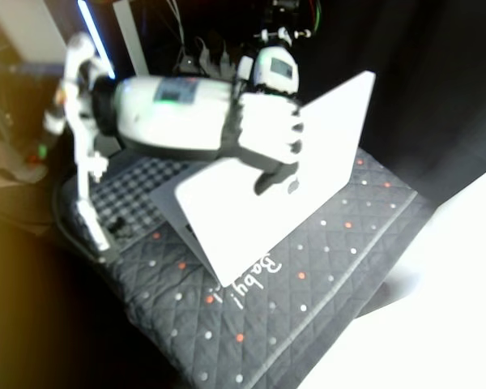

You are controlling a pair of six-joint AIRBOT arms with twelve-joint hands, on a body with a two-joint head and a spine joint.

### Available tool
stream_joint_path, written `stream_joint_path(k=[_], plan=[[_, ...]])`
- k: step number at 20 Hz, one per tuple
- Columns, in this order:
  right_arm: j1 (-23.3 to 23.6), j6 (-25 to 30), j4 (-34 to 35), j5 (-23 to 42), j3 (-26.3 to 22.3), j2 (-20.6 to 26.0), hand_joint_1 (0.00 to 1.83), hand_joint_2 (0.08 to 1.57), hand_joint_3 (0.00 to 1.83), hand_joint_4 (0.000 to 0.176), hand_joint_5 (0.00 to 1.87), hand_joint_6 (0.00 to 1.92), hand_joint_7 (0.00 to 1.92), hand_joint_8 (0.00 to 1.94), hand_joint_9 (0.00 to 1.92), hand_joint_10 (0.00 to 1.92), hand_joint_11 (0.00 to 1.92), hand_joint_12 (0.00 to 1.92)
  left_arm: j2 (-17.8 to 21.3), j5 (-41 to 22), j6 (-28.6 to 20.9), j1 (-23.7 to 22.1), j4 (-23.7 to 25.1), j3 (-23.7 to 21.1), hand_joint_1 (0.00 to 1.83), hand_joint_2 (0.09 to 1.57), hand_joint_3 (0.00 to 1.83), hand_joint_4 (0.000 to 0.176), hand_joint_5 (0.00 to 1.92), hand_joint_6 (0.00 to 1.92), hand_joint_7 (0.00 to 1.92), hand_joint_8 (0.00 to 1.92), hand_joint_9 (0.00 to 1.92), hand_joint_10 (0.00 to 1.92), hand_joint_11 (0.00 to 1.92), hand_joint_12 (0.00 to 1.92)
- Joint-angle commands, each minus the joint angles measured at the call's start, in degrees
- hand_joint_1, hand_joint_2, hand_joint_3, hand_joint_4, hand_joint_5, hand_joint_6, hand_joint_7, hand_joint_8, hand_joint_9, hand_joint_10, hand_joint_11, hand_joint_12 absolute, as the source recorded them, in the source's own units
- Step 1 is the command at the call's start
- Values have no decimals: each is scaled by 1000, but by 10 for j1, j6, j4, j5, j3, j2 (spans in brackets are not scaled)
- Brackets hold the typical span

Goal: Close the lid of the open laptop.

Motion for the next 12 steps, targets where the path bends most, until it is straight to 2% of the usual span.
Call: stream_joint_path(k=[1, 2, 3, 4, 5, 6, 7, 8, 9, 10, 11, 12], plan=[[-1, 15, -4, 80, -5, 10, 646, 1152, 0, 0, 0, 1620, 27, 1785, 113, 1921, 233, 1921, 8, -63, 1, 0, -10, -4, 275, 1446, 0, 64, 126, 4, 135, 3, 75, 9, 0, 261], [-12, 29, -17, 89, -12, 14, 687, 1115, 0, 0, 0, 1472, 11, 1625, 51, 1812, 151, 1921, 11, -67, 1, 1, -12, -6, 322, 1433, 0, 49, 154, 11, 162, 6, 103, 18, 0, 365], [-21, 45, -33, 93, -17, 18, 679, 1133, 0, 0, 0, 1359, 1, 1553, 41, 1777, 128, 1921, 12, -69, 1, 3, -13, -7, 334, 1433, 0, 45, 156, 10, 164, 5, 106, 19, 0, 386], [-30, 67, -50, 97, -19, 20, 601, 1171, 0, 0, 0, 1472, 0, 1342, 1, 1617, 4, 1921, 12, -71, 1, 5, -16, -9, 242, 1450, 6, 69, 98, 1, 121, 0, 76, 5, 0, 376], [-32, 74, -55, 99, -19, 20, 601, 1171, 0, 0, 0, 1472, 0, 1342, 1, 1617, 4, 1921, 13, -72, 1, 5, -17, -9, 242, 1450, 6, 69, 98, 1, 121, 0, 76, 5, 0, 376], [-41, 87, -64, 103, -19, 21, 587, 1167, 0, 0, 0, 1575, 0, 1413, 0, 1649, 0, 1921, 13, -76, 1, 7, -18, -10, 217, 1456, 5, 81, 79, 2, 105, 1, 64, 2, 0, 338], [-54, 93, -66, 107, -22, 24, 558, 1173, 0, 0, 0, 1720, 5, 1522, 0, 1727, 27, 1921, 16, -83, 1, 8, -19, -14, 289, 1448, 0, 48, 138, 18, 175, 15, 139, 33, 0, 507], [-65, 93, -66, 107, -24, 27, 570, 1215, 7, 0, 3, 1823, 70, 1666, 44, 1829, 111, 1921, 21, -99, 1, 10, -18, -20, 308, 1441, 0, 34, 238, 42, 297, 42, 272, 104, 0, 1011], [-74, 93, -66, 107, -24, 29, 541, 1229, 9, 0, 0, 1901, 106, 1764, 73, 1903, 152, 1921, 30, -117, 1, 13, -15, -27, 265, 1461, 0, 33, 306, 44, 405, 54, 277, 397, 0, 1289], [-87, 92, -65, 107, -24, 31, 513, 1241, 11, 0, 0, 1884, 135, 1761, 124, 1900, 171, 1921, 41, -146, 1, 16, -13, -37, 375, 1455, 0, 0, 532, 222, 620, 429, 411, 931, 135, 1590], [-93, 94, -65, 107, -24, 32, 485, 1234, 6, 0, 0, 1832, 136, 1736, 131, 1881, 162, 1921, 50, -166, 1, 19, -12, -43, 568, 1448, 0, 141, 444, 1465, 621, 882, 465, 1281, 283, 1743], [-106, 99, -65, 107, -23, 33, 498, 1223, 0, 0, 0, 1708, 169, 1718, 182, 1904, 237, 1921, 63, -202, 1, 24, -12, -50, 1069, 1297, 0, 0, 641, 1261, 774, 1418, 753, 1504, 617, 1787]])
